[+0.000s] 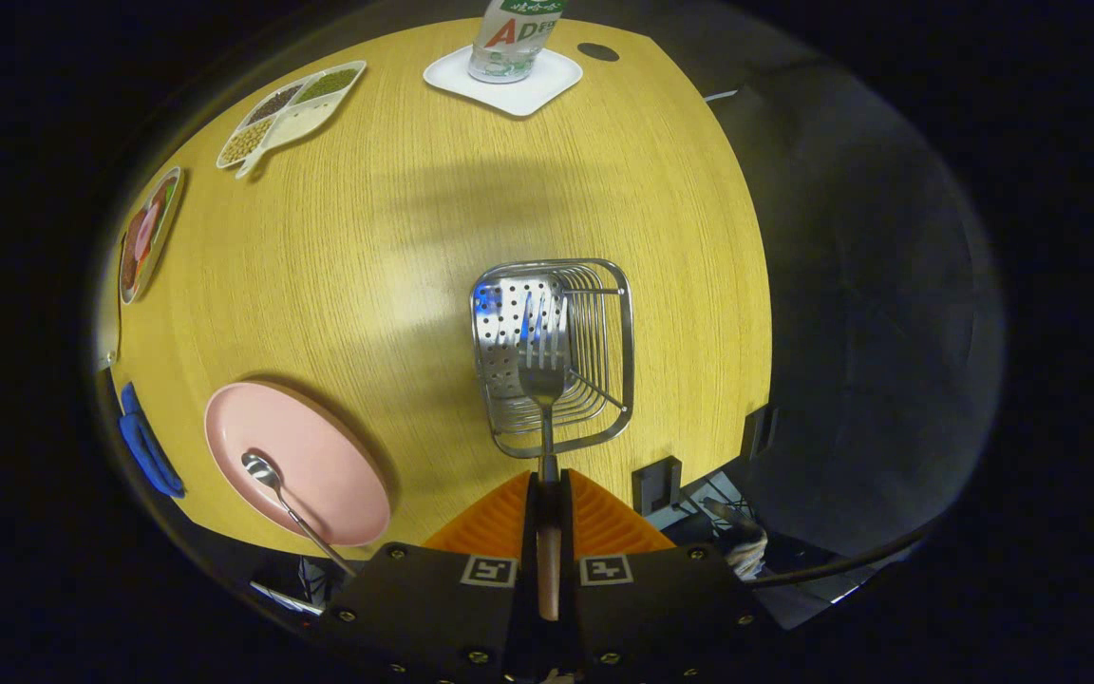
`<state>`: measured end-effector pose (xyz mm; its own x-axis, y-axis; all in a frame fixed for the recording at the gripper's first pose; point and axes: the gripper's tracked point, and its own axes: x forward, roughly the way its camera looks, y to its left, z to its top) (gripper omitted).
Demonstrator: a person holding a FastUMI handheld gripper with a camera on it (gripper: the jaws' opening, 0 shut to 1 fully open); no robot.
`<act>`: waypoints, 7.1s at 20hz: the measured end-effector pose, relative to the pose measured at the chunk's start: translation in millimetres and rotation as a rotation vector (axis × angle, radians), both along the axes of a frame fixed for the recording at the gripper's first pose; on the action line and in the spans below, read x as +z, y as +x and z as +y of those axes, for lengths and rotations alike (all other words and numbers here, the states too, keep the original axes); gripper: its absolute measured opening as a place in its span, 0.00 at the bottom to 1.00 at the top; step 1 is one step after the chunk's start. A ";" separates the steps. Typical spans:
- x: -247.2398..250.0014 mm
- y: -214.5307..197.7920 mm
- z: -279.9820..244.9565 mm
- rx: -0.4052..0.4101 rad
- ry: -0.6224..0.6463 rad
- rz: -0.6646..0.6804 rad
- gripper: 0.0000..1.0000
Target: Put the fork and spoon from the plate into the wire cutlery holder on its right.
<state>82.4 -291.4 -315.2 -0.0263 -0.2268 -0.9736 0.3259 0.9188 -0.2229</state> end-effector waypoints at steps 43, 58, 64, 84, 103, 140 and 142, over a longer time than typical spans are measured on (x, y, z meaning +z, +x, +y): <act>-27.7 -89.0 260.7 0.524 -0.138 -0.428 0.25; -102.5 -106.7 251.4 0.516 -0.111 -0.345 0.33; -112.5 -91.9 240.3 0.540 -0.148 -0.316 0.33; -61.0 -76.0 255.4 0.573 -0.209 -0.422 0.09; 59.0 -35.5 90.7 0.208 -0.372 -0.492 0.09; 17.6 -21.1 10.9 0.149 -0.159 -0.321 0.14; 17.4 -19.4 10.0 0.147 -0.156 -0.328 0.16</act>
